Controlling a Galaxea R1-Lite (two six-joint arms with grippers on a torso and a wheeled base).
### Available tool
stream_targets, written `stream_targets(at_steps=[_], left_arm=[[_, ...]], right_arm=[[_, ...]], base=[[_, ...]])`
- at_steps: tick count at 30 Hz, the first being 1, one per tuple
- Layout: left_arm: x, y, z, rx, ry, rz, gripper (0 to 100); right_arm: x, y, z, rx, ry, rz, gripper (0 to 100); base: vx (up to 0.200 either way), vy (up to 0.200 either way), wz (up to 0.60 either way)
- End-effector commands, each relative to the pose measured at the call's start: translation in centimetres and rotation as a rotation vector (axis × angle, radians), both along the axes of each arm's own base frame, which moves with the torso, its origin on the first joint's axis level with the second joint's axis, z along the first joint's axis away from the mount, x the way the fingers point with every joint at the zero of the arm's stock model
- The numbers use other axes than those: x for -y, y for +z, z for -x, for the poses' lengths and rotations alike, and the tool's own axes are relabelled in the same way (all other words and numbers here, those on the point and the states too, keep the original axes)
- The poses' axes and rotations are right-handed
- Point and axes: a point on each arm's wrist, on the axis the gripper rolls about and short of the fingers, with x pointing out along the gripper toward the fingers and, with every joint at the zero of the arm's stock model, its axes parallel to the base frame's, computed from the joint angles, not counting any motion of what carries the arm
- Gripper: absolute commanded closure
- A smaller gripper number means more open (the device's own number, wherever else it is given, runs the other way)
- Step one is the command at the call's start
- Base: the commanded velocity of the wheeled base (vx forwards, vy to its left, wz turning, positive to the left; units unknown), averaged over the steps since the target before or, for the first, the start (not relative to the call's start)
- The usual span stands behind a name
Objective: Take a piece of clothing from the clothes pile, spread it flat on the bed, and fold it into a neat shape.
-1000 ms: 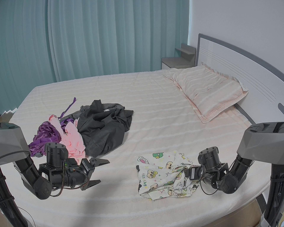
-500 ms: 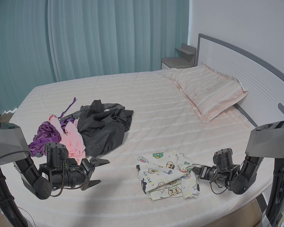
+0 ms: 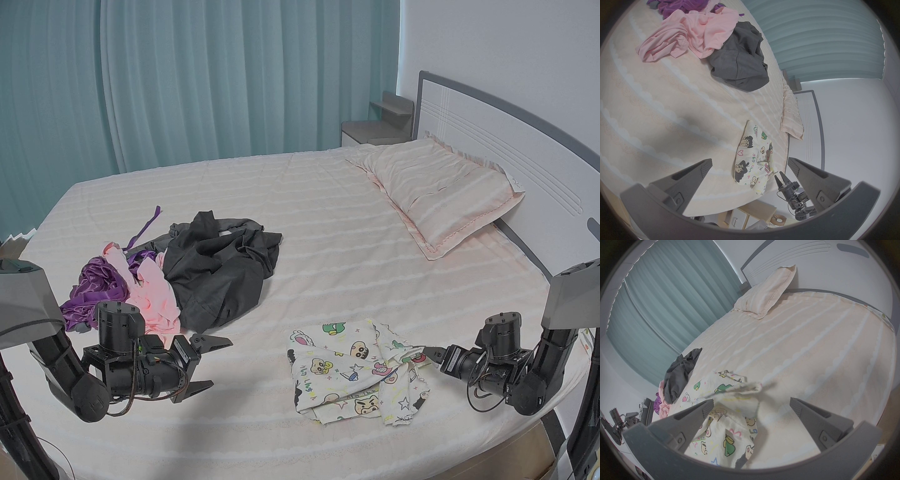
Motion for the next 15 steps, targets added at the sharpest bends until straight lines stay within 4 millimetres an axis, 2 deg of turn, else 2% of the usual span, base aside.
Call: stream_targets(at_steps=[1,7,11,12,15], left_arm=[[0.0,-0.1,0.0,-0.002,-0.001,0.0,0],[0.0,-0.1,0.0,-0.002,0.001,0.0,0],[0.0,-0.1,0.0,-0.002,-0.001,0.0,0],[0.0,-0.1,0.0,-0.001,0.0,-0.001,0],[0.0,-0.2,0.0,-0.004,-0.002,-0.002,0]], right_arm=[[-0.4,1.0,1.5,0.051,0.042,-0.002,0],[-1.6,2.2,1.5,0.162,0.077,-0.007,0],[-3.4,2.2,2.3,0.16,0.161,-0.014,0],[-4.4,2.1,2.4,0.162,0.196,-0.014,0],[-5.6,2.1,1.3,0.199,0.244,0.031,0]], base=[[0.0,0.0,0.0],[0.0,0.0,0.0],[0.0,0.0,0.0],[0.0,0.0,0.0],[0.0,0.0,0.0]])
